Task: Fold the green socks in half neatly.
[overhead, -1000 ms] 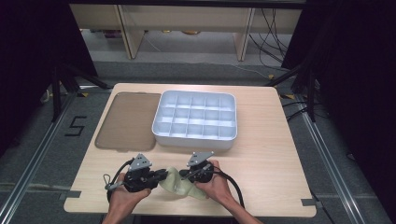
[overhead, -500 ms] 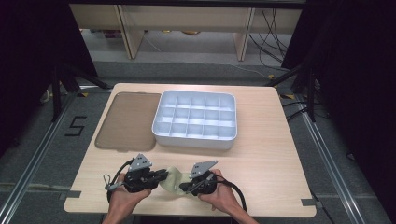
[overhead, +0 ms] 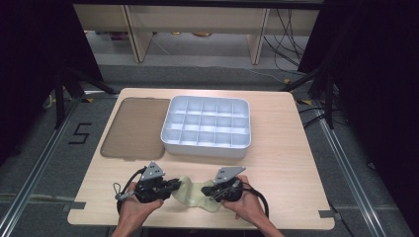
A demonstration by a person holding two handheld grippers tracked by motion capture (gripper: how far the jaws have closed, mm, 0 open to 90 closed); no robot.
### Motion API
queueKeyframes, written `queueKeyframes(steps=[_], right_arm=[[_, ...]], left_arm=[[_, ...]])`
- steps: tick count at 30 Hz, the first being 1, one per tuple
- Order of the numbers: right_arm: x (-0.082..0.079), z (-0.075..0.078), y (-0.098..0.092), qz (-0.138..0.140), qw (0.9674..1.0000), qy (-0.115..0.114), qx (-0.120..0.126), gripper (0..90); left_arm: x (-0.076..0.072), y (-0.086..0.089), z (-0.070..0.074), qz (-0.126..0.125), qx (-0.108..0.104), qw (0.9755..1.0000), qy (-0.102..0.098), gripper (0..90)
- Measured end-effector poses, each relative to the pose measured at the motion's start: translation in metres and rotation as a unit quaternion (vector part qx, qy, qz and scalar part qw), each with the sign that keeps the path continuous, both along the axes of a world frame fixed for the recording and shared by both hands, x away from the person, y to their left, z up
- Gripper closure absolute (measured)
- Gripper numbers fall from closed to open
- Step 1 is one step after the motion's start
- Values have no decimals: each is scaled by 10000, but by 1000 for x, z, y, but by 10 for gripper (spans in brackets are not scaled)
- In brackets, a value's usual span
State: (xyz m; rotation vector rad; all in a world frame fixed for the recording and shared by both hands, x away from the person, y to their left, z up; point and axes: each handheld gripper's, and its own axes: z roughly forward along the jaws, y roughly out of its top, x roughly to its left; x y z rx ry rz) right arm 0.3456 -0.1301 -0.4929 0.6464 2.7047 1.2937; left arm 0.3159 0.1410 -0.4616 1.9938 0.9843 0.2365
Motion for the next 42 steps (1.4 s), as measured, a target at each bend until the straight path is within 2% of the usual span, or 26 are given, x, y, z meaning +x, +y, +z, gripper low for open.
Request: queueKeyframes(steps=[2,3,4,6,8,11,13,14,15,19,21,22,23,27,29,30,31,42], right_arm=[[1,3,-15,-195,9998,-39,-8,875],[1,4,-22,-315,9995,-22,-16,875],[2,4,-27,-379,9993,-37,-40,876],[1,2,-34,-404,9991,5,-98,876],[0,0,-37,-422,9989,81,-161,876],[-3,-4,-37,-334,9989,159,-286,876],[-3,-8,-36,-271,9988,151,-388,875],[-3,-10,-36,-311,9984,230,-409,875],[-4,-11,-36,-309,9984,291,-377,875],[-2,-12,-36,-294,9985,276,-357,876],[-3,-13,-36,-319,9983,341,-336,876],[-3,-13,-36,-307,9985,324,-330,876],[-3,-13,-36,-303,9985,331,-318,876],[-2,-14,-37,-312,9984,381,-266,876],[-1,-14,-38,-286,9987,336,-266,876],[0,-14,-38,-289,9987,336,-261,876],[0,-14,-38,-286,9987,347,-254,876],[0,-14,-39,-303,9985,392,-221,872]], left_arm=[[-1,-1,1,17,19,10000,-10,825],[-1,-4,1,84,-95,9999,-2,825],[0,-3,1,-1,-24,10000,12,824],[-1,-7,2,60,-73,10000,-3,824],[1,-8,2,-48,23,10000,-4,824],[1,-14,3,-87,-76,9999,30,824],[2,-17,4,-127,-59,9999,-10,824],[2,-21,4,-76,-150,9999,12,824],[3,-21,5,-196,-77,9998,-13,823],[5,-33,7,-171,-183,9997,14,823],[7,-39,6,-290,-58,9996,-7,822],[7,-43,5,-305,-90,9995,29,822],[9,-45,3,-386,-14,9993,4,822],[13,-55,-2,-481,54,9988,82,821],[14,-58,-4,-470,103,9988,103,820],[15,-61,-6,-461,-11,9989,105,819],[15,-62,-7,-516,113,9985,126,819],[21,-80,-20,-648,222,9973,274,815]])
